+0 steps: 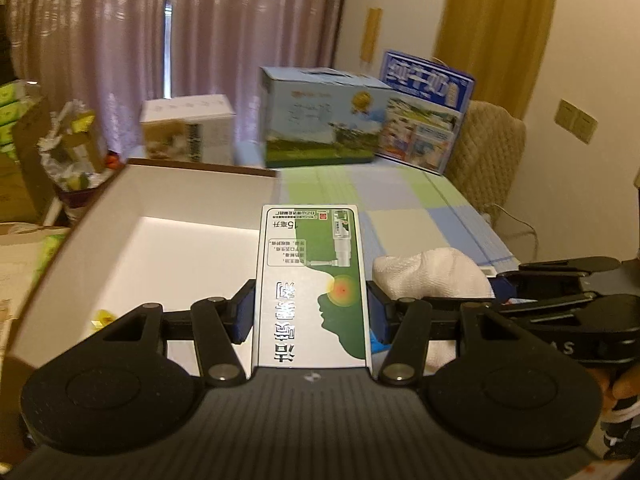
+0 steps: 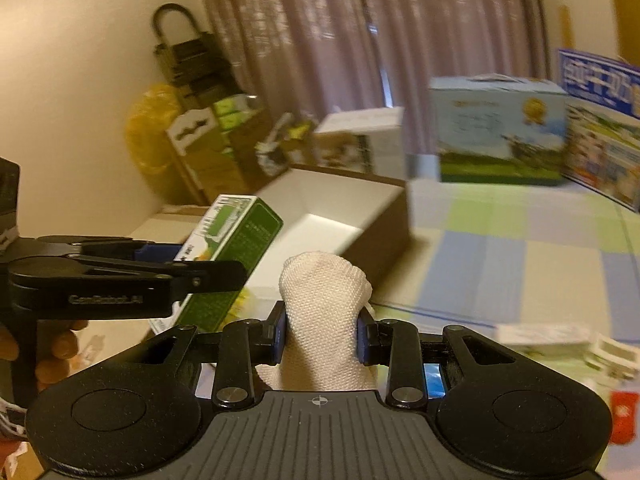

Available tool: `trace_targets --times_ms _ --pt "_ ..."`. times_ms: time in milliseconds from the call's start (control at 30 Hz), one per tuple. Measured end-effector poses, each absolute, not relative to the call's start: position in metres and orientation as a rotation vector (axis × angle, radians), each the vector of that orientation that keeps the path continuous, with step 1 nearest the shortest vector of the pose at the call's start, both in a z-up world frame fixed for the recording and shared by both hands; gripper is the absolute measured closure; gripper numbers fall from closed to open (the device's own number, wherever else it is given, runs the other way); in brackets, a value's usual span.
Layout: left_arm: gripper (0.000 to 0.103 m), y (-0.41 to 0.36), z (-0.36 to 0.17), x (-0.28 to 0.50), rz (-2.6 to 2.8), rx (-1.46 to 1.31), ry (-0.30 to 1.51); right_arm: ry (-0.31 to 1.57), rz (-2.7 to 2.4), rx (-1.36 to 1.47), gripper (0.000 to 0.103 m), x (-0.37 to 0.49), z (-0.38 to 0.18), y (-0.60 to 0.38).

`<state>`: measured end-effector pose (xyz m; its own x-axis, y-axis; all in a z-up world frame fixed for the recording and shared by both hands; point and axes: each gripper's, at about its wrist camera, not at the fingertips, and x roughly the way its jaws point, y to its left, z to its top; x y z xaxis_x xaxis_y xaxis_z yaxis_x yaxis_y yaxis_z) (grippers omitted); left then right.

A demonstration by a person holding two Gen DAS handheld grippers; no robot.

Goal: Organize objects
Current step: 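Carry the medicine box and white cloth with both tools over the box, then release the white cloth into the box with the right gripper while the left gripper drops the medicine box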

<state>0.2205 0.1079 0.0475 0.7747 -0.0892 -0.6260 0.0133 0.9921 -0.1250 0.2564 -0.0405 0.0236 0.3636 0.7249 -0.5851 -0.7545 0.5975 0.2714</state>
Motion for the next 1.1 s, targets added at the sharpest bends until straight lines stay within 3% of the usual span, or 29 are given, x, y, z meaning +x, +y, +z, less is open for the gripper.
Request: trace_targets --times_ms 500,1100 --pt "0.052 0.226 0.041 0.211 0.089 -0.128 0.701 0.766 0.95 -0.116 0.073 0.255 0.003 0.078" --pt "0.052 0.269 -0.005 0.269 0.064 -0.12 0.806 0.841 0.809 -0.241 0.072 0.297 -0.042 0.137"
